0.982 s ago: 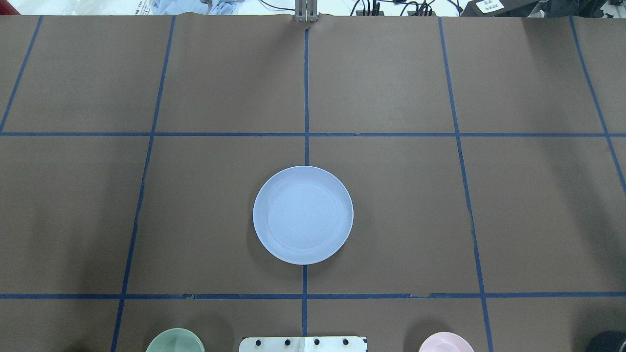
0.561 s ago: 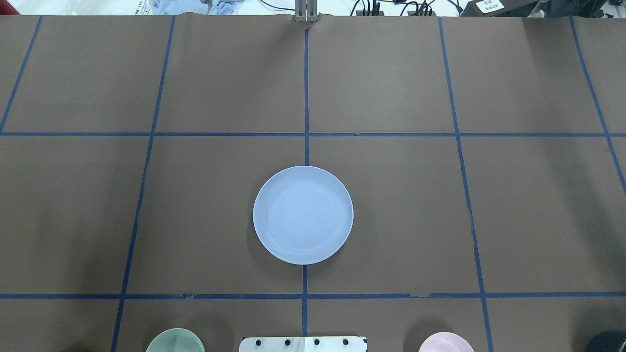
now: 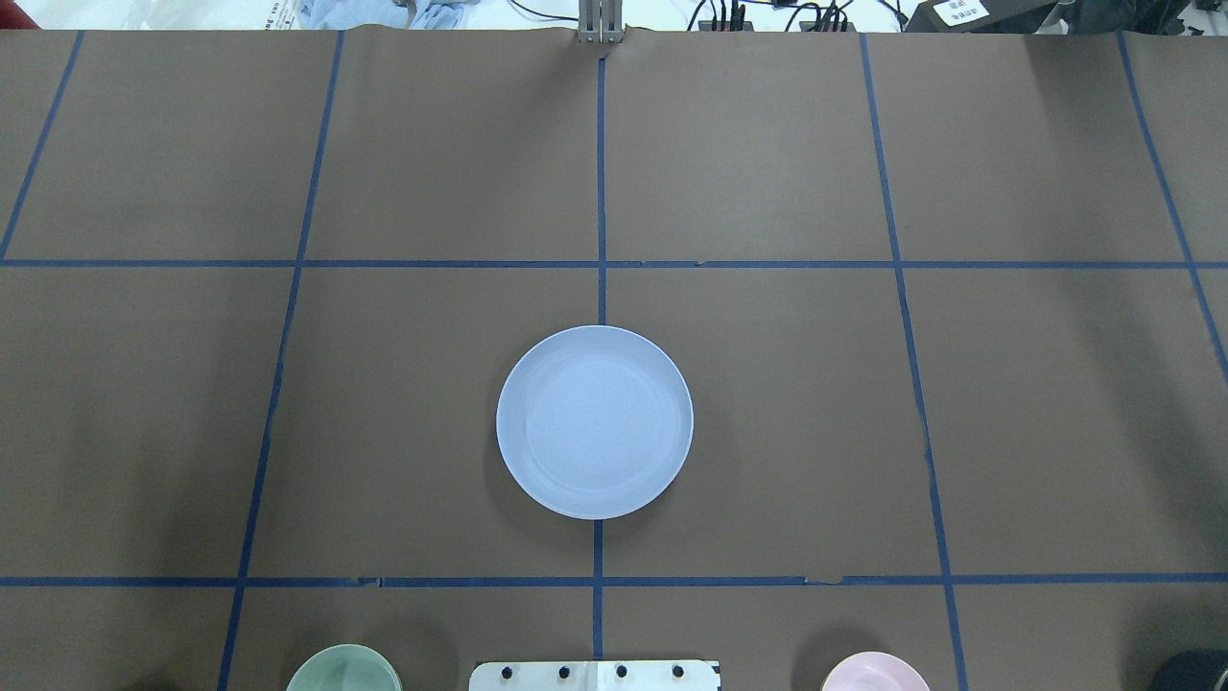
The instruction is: Stack three plates with pink and blue
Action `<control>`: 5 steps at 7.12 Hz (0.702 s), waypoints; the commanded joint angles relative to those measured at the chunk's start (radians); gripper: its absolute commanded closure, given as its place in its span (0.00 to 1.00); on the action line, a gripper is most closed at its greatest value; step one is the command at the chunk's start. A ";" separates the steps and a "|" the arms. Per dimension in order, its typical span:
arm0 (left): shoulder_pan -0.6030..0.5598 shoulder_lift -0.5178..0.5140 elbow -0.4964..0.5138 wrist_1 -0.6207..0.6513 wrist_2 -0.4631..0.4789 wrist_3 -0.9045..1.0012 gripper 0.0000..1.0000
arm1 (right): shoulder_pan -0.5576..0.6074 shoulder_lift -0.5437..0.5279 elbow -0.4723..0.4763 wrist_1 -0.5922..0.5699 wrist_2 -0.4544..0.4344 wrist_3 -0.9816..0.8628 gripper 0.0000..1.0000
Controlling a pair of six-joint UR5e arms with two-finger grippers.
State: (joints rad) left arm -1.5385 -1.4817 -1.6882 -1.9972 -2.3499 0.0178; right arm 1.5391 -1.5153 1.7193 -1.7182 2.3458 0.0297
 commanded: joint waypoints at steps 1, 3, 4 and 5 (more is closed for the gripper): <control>0.000 0.004 0.002 0.000 0.000 -0.001 0.00 | -0.001 0.000 0.000 0.000 0.001 -0.001 0.00; -0.002 0.006 -0.001 0.000 0.000 -0.002 0.00 | -0.001 0.000 0.000 0.002 0.001 0.001 0.00; -0.002 0.006 -0.001 0.000 0.000 -0.002 0.00 | -0.001 0.000 0.000 0.002 0.001 0.001 0.00; 0.000 0.006 0.001 0.000 0.007 -0.004 0.00 | -0.001 -0.002 0.000 0.002 0.001 0.001 0.00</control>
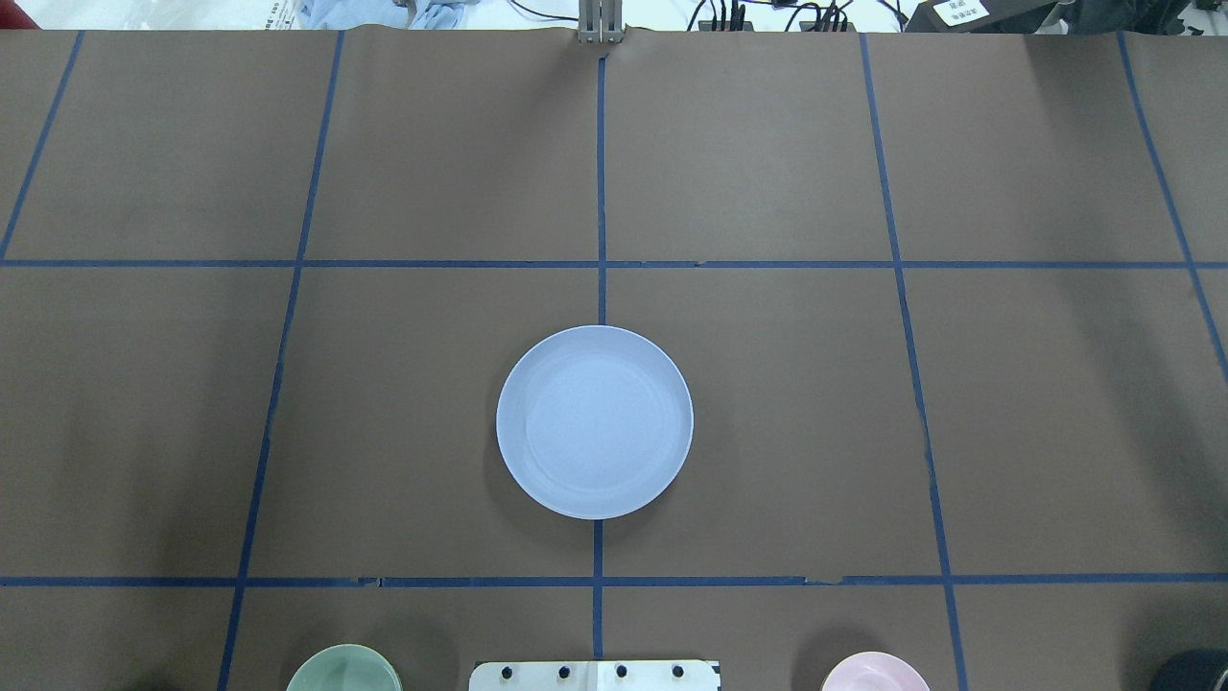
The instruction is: Stack three plates with pink and blue
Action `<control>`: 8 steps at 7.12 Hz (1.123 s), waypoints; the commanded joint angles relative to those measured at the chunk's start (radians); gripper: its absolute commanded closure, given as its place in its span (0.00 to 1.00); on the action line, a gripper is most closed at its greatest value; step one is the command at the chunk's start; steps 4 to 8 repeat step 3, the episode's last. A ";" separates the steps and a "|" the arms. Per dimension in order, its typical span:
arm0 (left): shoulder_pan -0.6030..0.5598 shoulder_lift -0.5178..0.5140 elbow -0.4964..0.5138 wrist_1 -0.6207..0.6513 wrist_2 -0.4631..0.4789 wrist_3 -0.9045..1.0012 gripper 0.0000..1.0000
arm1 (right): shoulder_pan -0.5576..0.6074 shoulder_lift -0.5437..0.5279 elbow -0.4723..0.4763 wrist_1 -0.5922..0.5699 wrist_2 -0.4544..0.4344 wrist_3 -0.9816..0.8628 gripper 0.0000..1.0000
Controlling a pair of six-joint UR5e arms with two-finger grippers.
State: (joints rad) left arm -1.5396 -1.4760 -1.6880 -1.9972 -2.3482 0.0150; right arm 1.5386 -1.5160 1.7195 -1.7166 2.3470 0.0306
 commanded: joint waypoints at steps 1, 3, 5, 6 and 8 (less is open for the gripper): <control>-0.001 0.000 0.008 0.000 0.007 -0.001 0.00 | 0.000 -0.001 0.000 0.000 0.000 0.000 0.00; -0.001 0.006 0.013 0.003 0.009 -0.003 0.00 | 0.000 -0.001 0.000 0.000 -0.002 0.000 0.00; -0.001 0.006 0.013 0.003 0.009 -0.003 0.00 | 0.000 -0.001 0.000 0.000 -0.002 0.000 0.00; -0.001 0.006 0.013 0.003 0.009 -0.003 0.00 | 0.000 -0.001 0.000 0.000 -0.002 0.000 0.00; -0.001 0.006 0.013 0.003 0.009 -0.003 0.00 | 0.000 -0.001 0.000 0.000 -0.002 0.000 0.00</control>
